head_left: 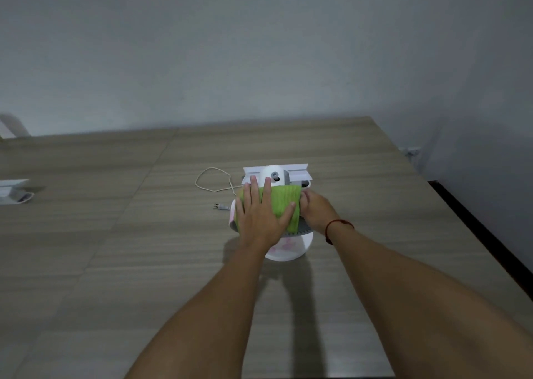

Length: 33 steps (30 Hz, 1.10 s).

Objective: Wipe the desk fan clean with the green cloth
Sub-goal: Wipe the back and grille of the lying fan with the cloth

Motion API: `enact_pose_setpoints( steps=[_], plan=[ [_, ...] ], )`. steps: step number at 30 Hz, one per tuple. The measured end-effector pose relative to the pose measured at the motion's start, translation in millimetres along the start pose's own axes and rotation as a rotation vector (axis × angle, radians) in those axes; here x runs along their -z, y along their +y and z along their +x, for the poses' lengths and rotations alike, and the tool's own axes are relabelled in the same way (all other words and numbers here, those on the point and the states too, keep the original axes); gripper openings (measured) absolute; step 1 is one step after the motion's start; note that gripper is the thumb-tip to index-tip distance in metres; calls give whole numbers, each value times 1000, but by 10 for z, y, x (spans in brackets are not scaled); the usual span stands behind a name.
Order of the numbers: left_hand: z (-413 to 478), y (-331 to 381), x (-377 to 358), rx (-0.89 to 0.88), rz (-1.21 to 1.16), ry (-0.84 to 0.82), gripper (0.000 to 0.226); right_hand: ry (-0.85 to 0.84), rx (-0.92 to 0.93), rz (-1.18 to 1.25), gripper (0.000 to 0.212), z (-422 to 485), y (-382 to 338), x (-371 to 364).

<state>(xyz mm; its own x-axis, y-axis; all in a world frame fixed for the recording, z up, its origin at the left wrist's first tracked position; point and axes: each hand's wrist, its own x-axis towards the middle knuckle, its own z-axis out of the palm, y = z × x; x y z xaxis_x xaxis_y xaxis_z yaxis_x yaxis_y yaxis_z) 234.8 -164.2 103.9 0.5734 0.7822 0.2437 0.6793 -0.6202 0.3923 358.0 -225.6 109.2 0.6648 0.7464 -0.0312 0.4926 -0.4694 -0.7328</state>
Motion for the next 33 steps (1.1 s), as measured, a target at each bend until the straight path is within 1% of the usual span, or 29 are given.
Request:
enact_pose_setpoints(
  steps=[3,5,8,10,12,13,15,17,19,21,22,24,26,29,30,31,33],
  plan=[
    [10,-35,-10,25,1,-3,68,-7,24,-96,37,59,3,-25],
    [51,-79,-9,58,-56,9,59,0,27,-134,37,101,23,-23],
    [166,-260,-1,154,-289,36,51,14,41,-155,38,136,67,-20],
    [199,-434,-3,282,-498,24,47,38,48,-118,39,125,91,-50],
    [144,-522,-26,407,-617,-1,47,78,36,-85,39,96,97,-101],
    [108,-510,-44,430,-641,10,47,94,24,-71,40,89,94,-124],
    [83,-402,-46,384,-615,94,45,105,-10,-39,40,101,68,-135],
    [102,-268,-28,221,-489,178,41,86,-28,-32,39,138,29,-114],
    [101,-156,-24,29,-318,157,45,71,-34,-38,35,176,-20,-95],
    [110,-114,-40,-91,-219,94,48,60,-49,-43,35,196,-49,-87],
    [121,-124,-52,-114,-202,78,49,50,-58,-60,37,200,-55,-78],
    [173,-196,-63,-97,-218,64,50,22,-59,-118,38,205,-56,-49],
    [241,-291,-65,-27,-293,76,49,3,-44,-154,34,218,-30,-29],
    [290,-428,-113,133,-587,79,44,17,-28,-125,26,235,40,-57],
    [299,-485,-134,214,-681,67,43,32,-23,-111,27,235,66,-66],
    [310,-547,-140,333,-747,30,44,48,-15,-95,30,236,89,-74],
    [339,-659,-139,566,-794,-80,53,78,-5,-58,35,225,129,-83]
  ],
)
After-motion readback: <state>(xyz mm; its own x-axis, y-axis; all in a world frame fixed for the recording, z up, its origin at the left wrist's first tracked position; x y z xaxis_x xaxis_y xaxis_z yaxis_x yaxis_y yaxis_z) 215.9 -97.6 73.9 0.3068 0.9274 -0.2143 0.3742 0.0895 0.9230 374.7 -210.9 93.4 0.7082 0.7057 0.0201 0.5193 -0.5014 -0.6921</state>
